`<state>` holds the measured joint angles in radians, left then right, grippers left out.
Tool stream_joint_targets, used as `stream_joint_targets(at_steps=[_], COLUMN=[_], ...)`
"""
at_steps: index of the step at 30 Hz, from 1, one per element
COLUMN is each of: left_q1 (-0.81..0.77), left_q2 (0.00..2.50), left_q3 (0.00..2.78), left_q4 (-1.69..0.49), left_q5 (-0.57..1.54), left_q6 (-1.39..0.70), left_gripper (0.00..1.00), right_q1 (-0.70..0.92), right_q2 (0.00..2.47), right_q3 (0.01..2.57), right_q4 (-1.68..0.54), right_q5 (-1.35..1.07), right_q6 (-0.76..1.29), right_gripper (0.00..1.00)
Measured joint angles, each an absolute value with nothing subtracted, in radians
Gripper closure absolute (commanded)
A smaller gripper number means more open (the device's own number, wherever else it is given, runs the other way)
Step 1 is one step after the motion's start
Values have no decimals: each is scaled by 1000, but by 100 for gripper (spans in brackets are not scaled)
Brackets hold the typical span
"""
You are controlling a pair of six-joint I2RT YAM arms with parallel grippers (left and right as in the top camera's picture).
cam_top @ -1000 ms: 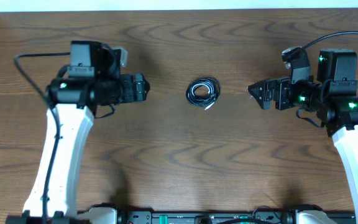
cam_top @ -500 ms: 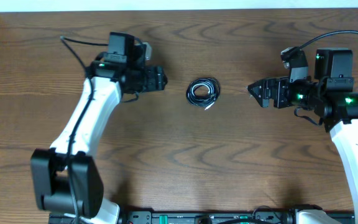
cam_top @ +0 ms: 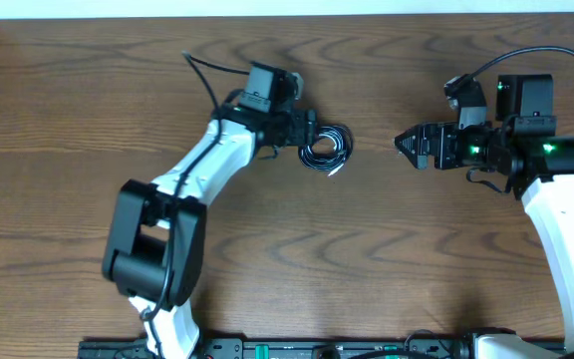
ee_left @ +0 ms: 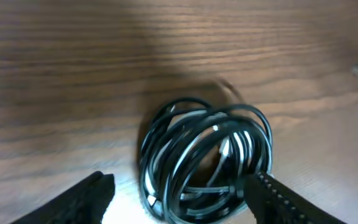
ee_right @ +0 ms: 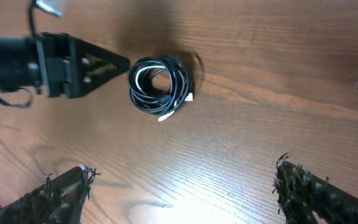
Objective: Untangle cables
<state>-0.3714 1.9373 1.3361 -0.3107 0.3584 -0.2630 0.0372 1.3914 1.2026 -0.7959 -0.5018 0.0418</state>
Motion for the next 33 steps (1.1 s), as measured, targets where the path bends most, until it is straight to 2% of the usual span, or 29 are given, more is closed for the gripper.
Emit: stream_joint_targets(at_steps=[6, 12, 15, 19, 26, 33], left_q1=[-414, -438, -439, -439, -439, -417], left_q2=[2022, 2031, 2031, 2031, 2031, 2013], left_q3=[1336, 1336, 1336, 1336, 1336, 1336], left_q4=[-236, -257, -269, -272, -273, -327], left_q5=[327, 297, 276, 249, 236, 322], left_q6=[-270, -277, -281, -284, -284, -284], left_gripper=[35, 55, 73, 91, 93, 93], right_q1=[37, 37, 37, 37, 37, 37], right_q2=[1393, 1393, 1393, 1393, 1393, 1393], right_q3=[1203, 1203, 1203, 1203, 1203, 1203], right_q4=[-796, -797, -797, -797, -796, -793], right_q5=[-500, -500, -500, -499, -499, -499], right_q6=[42, 42, 42, 42, 42, 43], right_gripper=[7, 7, 7, 7, 7, 8])
